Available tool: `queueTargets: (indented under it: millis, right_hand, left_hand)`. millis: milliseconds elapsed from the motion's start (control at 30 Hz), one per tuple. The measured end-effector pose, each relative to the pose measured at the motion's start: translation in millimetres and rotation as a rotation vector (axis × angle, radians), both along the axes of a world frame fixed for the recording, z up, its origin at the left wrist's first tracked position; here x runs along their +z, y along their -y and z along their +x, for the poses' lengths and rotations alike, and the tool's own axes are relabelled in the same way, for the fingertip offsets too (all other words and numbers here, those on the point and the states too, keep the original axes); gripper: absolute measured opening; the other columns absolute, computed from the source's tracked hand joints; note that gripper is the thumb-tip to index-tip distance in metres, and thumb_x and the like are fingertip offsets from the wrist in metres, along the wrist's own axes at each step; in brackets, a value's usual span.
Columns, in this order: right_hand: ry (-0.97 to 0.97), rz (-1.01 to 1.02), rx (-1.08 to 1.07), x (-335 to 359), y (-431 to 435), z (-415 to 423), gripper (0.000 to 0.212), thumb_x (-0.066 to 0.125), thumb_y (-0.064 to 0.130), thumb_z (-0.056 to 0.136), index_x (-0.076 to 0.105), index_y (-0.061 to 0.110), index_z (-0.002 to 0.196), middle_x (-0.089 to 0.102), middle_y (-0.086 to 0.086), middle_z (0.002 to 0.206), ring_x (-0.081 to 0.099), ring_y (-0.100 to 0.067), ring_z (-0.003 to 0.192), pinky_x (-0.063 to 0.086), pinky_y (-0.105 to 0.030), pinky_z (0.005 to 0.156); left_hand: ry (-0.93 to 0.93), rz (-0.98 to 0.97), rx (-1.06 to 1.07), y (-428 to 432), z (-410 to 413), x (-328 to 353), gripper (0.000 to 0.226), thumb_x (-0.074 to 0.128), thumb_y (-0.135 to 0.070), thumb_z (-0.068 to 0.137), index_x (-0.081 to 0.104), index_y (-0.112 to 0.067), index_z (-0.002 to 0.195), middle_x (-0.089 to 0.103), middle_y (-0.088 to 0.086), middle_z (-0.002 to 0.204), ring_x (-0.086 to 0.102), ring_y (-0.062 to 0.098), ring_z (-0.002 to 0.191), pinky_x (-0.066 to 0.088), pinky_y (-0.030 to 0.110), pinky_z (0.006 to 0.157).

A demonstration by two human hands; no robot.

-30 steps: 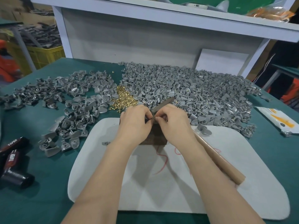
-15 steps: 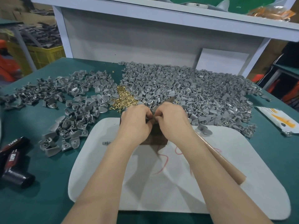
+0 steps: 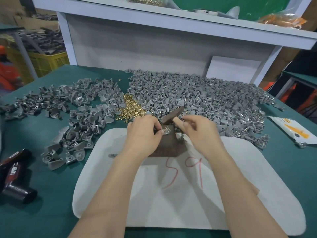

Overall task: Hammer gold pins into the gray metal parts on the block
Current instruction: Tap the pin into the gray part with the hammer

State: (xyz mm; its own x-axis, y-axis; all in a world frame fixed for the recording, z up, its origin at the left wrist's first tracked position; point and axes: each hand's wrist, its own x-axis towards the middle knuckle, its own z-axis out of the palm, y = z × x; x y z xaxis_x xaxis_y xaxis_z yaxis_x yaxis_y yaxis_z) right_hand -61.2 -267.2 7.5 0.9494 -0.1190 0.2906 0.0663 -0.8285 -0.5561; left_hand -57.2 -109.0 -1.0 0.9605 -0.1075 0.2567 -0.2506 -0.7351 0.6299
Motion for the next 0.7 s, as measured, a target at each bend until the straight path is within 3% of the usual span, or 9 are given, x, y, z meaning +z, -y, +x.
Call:
queueTargets:
  millis: [133,233,333,467,567,700]
  right_hand:
    - [-0.336,-0.242,-0.171,-9,15,1,0.023,0.059,0.039,0.089,0.062,0.019,0.101,0.066,-0.004,0.092,0.06,-0.024,0.08,0.048,-0.031,0.071]
    - [-0.382,-0.264,-0.144,-10,11,7,0.027,0.056,0.037,0.091,0.06,0.012,0.099,0.064,-0.008,0.089,0.059,-0.027,0.079,0.044,-0.03,0.064]
    - [-0.312,-0.238,-0.113,-3,12,4,0.023,0.053,0.031,0.094,0.055,0.01,0.1,0.063,-0.008,0.084,0.059,-0.023,0.072,0.043,-0.03,0.058]
    - [-0.177,-0.119,-0.02,7,18,-13,0.016,0.051,0.024,0.094,0.047,0.015,0.107,0.066,-0.008,0.094,0.064,-0.028,0.081,0.05,-0.038,0.07]
    - [-0.043,-0.194,0.044,15,18,-28,0.046,0.053,0.021,0.093,0.041,0.036,0.134,0.066,-0.001,0.099,0.06,-0.025,0.082,0.046,-0.032,0.069]
    - [0.161,-0.115,0.125,22,7,-46,0.062,0.054,0.016,0.092,0.033,0.051,0.138,0.065,0.01,0.119,0.064,-0.02,0.094,0.052,-0.035,0.083]
  left_hand:
    - [-0.015,0.01,-0.006,0,1,0,0.017,0.065,-0.024,0.088,0.056,-0.027,0.074,0.062,-0.006,0.092,0.053,0.021,0.101,0.042,0.044,0.094]
    - [-0.023,0.004,-0.004,1,0,1,0.017,0.064,-0.024,0.088,0.055,-0.028,0.074,0.064,-0.005,0.094,0.056,0.022,0.1,0.042,0.044,0.094]
    - [-0.013,0.015,0.031,0,1,-1,0.019,0.064,-0.024,0.088,0.054,-0.029,0.072,0.063,-0.007,0.089,0.057,0.022,0.099,0.042,0.042,0.093]
    - [0.004,0.043,0.089,-2,5,-3,0.019,0.062,-0.024,0.088,0.053,-0.029,0.072,0.058,-0.006,0.092,0.053,0.023,0.101,0.039,0.039,0.091]
    - [-0.003,0.061,0.091,-3,6,-5,0.011,0.061,-0.025,0.089,0.058,-0.026,0.078,0.059,-0.001,0.101,0.052,0.025,0.103,0.038,0.039,0.09]
    - [0.007,0.023,0.083,-3,5,-5,0.012,0.062,-0.021,0.088,0.06,-0.022,0.077,0.054,-0.002,0.09,0.054,0.027,0.098,0.041,0.038,0.087]
